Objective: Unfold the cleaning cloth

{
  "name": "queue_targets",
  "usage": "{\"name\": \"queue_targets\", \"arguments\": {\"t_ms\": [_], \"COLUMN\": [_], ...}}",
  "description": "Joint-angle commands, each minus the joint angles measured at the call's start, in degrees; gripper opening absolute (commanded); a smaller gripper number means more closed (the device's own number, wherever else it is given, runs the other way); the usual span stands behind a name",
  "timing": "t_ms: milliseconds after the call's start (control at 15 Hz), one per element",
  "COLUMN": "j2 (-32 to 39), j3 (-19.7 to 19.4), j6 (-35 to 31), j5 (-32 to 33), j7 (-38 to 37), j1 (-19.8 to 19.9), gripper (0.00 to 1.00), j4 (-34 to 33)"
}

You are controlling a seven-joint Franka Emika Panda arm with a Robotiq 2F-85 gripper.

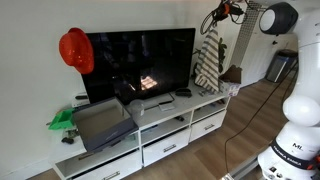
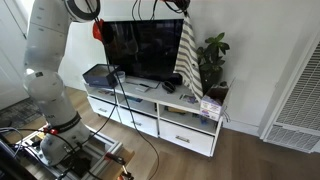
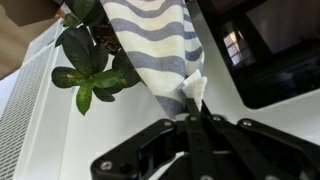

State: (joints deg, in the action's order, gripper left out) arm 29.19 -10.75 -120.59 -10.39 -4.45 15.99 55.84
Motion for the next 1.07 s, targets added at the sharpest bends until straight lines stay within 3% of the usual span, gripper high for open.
{"name": "queue_targets", "arguments": {"t_ms": [0,467,533,1000], "j2": [-0.72,-2.14,0.59,0.52], "j3": [0.56,6.7,5.18,5.83], "j6": [-0.41,6.0,3.29,3.43], "j5": [0.37,-5.45,-2.79,-2.82], "j7": [-0.48,4.77,1.73,2.85], "j1": [-2.25,-2.18,-3.12,-3.66], "gripper": [0.01,0.01,0.01,0.01], "j4": [4.82,14.42,10.77,12.12]}}
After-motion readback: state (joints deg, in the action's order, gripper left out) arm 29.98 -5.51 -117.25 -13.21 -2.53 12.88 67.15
